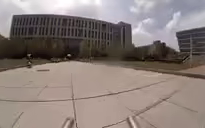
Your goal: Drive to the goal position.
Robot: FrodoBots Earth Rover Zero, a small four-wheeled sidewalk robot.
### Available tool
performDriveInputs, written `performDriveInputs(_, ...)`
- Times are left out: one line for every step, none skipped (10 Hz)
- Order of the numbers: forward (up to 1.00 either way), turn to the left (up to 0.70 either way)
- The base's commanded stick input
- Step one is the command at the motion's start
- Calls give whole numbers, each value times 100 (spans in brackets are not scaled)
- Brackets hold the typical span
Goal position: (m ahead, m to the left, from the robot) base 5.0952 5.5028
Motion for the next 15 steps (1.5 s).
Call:
performDriveInputs(70,0)
performDriveInputs(70,0)
performDriveInputs(70,0)
performDriveInputs(70,1)
performDriveInputs(70,2)
performDriveInputs(70,2)
performDriveInputs(70,2)
performDriveInputs(70,2)
performDriveInputs(70,2)
performDriveInputs(70,2)
performDriveInputs(70,2)
performDriveInputs(70,2)
performDriveInputs(70,2)
performDriveInputs(70,2)
performDriveInputs(70,2)
